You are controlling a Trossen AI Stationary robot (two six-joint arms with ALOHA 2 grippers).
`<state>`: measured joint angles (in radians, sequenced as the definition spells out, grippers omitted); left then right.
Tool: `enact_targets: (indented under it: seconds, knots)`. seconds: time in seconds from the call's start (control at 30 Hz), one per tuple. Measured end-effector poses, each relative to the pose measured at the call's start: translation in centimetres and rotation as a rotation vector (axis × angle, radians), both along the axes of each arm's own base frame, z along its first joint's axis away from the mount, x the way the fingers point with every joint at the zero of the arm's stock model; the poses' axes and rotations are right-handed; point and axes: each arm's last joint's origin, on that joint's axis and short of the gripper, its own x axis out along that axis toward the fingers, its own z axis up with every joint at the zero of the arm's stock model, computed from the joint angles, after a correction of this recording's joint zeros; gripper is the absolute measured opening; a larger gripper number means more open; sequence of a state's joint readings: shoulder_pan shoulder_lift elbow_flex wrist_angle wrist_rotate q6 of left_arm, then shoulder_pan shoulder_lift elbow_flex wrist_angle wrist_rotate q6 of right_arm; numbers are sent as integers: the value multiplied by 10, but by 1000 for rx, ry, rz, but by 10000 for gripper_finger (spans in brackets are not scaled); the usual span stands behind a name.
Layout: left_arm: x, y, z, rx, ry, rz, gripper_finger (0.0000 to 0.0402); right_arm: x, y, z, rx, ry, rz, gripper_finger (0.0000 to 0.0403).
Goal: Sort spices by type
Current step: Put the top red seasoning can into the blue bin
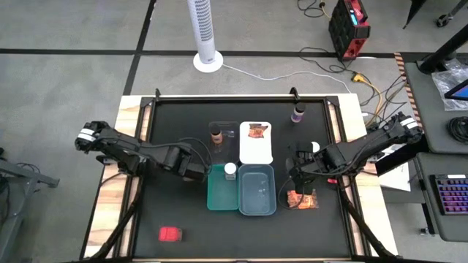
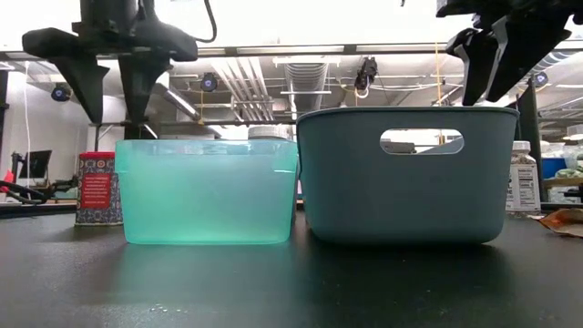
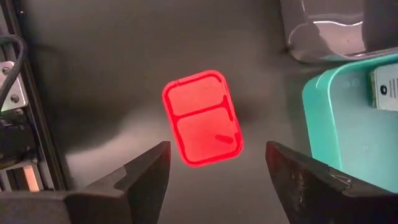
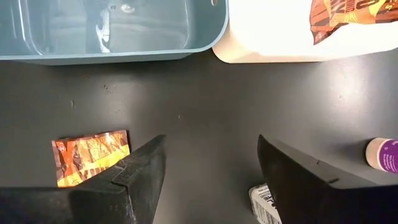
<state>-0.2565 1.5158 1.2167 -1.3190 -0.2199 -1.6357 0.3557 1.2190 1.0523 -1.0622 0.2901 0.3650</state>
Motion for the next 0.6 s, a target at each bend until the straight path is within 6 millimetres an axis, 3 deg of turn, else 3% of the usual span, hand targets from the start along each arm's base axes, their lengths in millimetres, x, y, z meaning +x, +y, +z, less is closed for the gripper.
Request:
enact_targets:
  seconds: [0.6]
  knots:
    - [8,1,-14,17,72,13,247,0,0,-3,-1,4,-1,249]
